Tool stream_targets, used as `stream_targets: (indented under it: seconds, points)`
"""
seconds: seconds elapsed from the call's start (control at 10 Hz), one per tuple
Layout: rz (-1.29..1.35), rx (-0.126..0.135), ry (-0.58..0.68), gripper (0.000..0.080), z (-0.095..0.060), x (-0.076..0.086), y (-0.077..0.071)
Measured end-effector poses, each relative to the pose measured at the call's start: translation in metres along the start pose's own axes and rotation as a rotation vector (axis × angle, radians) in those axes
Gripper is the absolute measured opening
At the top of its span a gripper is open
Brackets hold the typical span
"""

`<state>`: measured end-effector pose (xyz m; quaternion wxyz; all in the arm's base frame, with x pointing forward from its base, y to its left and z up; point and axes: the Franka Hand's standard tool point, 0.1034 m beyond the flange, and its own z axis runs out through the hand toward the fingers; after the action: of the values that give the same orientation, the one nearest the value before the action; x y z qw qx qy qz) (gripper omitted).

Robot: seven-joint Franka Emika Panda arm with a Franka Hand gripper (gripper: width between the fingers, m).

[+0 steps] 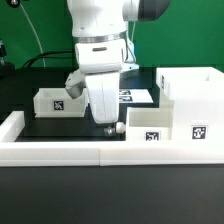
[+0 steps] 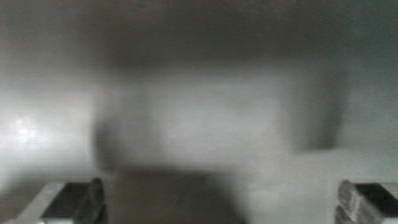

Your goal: Assemble drawer

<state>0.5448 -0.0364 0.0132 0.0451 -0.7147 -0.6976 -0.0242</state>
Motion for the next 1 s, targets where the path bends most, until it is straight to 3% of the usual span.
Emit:
stream_targets:
  seconds: [0.2,0.4,1.0]
  points:
    - [0.016,0.002,0.002,0.0649,-0.005,0.006,0.012]
    - [0.047,0.002,0.005,0.0649,-0.005,0.021,0.013]
    - [0.169,-0.009,-0.001,0.0649,-0.005,0.026,0.014]
